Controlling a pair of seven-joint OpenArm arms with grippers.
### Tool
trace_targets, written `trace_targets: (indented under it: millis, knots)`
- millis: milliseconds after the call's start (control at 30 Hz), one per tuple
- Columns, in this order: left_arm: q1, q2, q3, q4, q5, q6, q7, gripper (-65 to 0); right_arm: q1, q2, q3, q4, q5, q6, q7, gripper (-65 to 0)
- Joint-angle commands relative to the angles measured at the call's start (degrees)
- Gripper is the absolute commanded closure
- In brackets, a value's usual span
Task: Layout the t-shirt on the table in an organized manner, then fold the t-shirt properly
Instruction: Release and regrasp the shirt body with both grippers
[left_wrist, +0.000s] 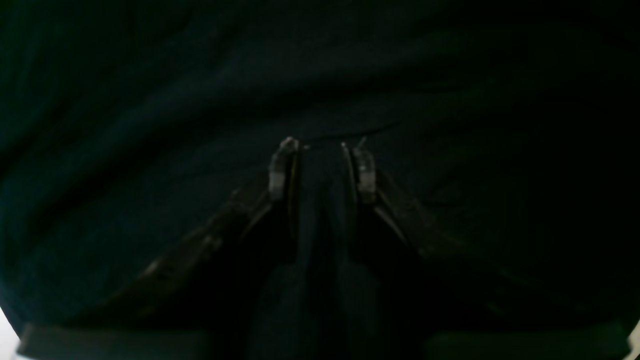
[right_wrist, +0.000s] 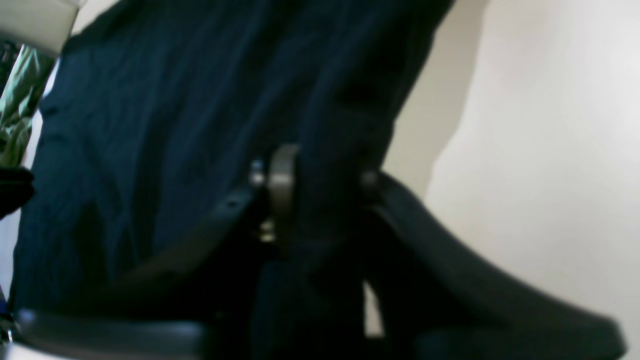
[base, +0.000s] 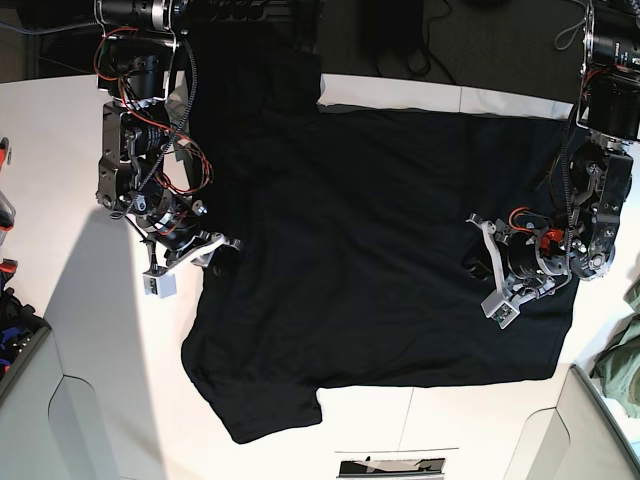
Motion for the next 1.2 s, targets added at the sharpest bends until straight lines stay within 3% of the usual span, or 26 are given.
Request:
trace_targets:
  millis: [0, 100, 200, 400, 667, 800, 867, 1167]
  knots:
    - [-1.49, -0.94, -0.61, 0.79, -0.39, -0.20, -1.01, -17.9, 0.96, 0.52, 0.02, 0.70, 0.24, 0.39, 1.11, -8.3]
    - [-1.49, -0.94, -0.61, 0.79, -0.39, -0.20, -0.98, -17.9, 0.94, 0.50, 0.04, 1.18, 0.24, 2.19, 1.11, -0.1]
    - [-1.46, -0.94, -0.61, 0.79, -0.39, -0.20, -1.01, -17.9, 0.94, 0.52, 0.02, 3.43, -0.70, 4.15, 0.52, 0.0]
    - [-0.48, -0.94, -0.61, 0.68, 0.28, -0.20, -1.03, -17.9, 0.92, 0.96, 0.00, 13.55, -10.84, 3.98, -2.19, 0.0]
    - [3.54, -0.94, -0.61, 0.68, 0.94, -0.20, -2.45, -17.9, 0.92, 7.52, -0.33, 19.50, -14.88, 3.74, -2.21, -0.9]
    - [5.22, -0.92, -0.61, 0.68, 2.01, -0.22, -3.96, -17.9, 0.61, 9.05, -0.31, 19.45, -11.93, 3.85, -2.73, -35.5]
    - [5.66, -0.92, -0.61, 0.68, 2.29, -0.20, -4.04, -17.9, 0.63, 9.09, -0.31, 19.45, -9.77, 3.85, -3.52, -44.0]
    - [5.77, -1.09, -0.61, -4.20, 9.75, -0.17, -5.77, -17.9, 0.70, 9.09, 5.01, 19.47, -7.19, 2.95, -3.45, -44.5]
